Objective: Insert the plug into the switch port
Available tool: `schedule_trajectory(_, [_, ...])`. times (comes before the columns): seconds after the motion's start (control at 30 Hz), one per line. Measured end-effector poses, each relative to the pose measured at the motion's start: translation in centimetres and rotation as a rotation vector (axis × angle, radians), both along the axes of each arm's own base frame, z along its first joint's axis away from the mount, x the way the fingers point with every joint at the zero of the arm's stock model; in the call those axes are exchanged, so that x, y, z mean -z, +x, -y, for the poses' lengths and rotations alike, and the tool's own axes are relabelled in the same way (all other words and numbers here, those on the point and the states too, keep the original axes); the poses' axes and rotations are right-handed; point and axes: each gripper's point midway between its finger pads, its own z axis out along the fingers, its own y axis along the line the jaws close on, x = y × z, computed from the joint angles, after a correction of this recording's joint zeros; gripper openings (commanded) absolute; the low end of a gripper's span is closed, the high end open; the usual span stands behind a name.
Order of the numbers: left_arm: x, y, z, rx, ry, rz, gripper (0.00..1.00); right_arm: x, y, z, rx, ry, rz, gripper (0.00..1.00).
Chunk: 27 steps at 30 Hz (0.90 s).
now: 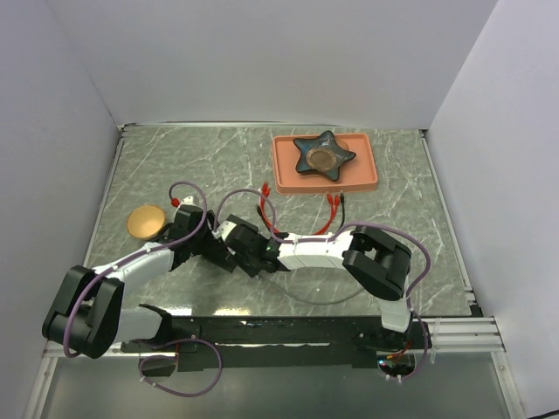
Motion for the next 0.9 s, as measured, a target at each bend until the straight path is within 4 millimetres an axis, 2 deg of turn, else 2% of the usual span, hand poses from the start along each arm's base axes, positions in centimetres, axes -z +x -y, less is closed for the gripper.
schedule_trajectory(0.4, [-0.02, 0.13, 0.25, 0.025, -0.005, 0.022, 0.73, -0.24, 0.53, -0.25, -0.104, 0.001, 0.026, 0.0])
schedule_trajectory(0.9, [-0.11, 0.36, 0.42, 0.049, -0.013, 0.049, 0.7, -0.31, 0.91, -0.34, -0.101, 0.041, -0.019, 0.0])
